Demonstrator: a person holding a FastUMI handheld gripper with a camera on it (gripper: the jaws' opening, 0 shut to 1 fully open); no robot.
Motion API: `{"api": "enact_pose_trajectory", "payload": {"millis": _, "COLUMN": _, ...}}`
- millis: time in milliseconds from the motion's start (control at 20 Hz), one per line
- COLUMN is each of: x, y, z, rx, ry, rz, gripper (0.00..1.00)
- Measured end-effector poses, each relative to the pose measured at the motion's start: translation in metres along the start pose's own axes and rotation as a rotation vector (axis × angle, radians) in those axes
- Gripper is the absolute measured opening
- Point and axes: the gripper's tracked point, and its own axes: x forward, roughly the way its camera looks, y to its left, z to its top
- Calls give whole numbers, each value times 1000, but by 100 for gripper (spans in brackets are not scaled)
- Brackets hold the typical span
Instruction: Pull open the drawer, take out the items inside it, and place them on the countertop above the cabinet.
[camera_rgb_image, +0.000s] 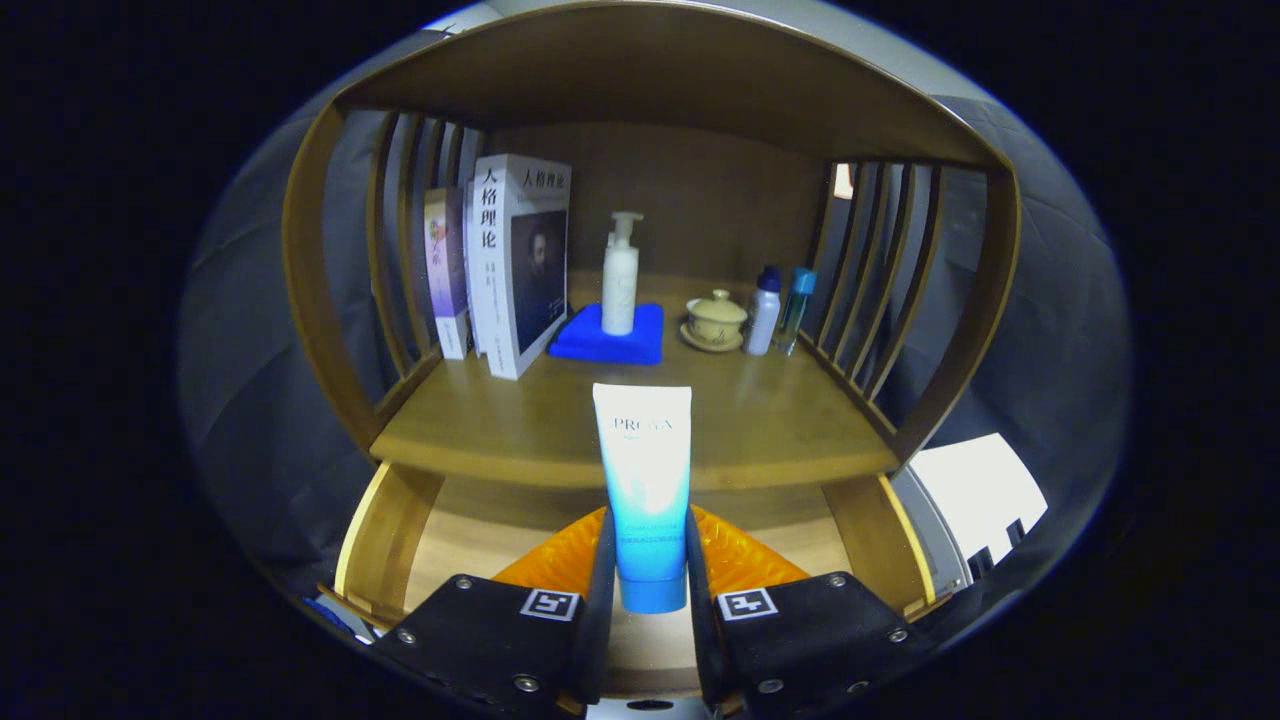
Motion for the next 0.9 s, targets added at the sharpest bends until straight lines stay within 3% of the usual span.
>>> {"api": "enact_pose_trajectory", "payload": {"millis": 400, "x": 79, "y": -2, "z": 37, "rx": -19, "ry": -65, "rz": 49, "gripper": 36}}
{"api": "enact_pose_trajectory", "payload": {"millis": 650, "x": 121, "y": -16, "z": 28, "rx": 5, "ry": -45, "rz": 39, "gripper": 36}}
{"api": "enact_pose_trajectory", "payload": {"millis": 900, "x": 146, "y": -15, "z": 25, "rx": 60, "ry": -28, "rz": 89, "gripper": 38}}
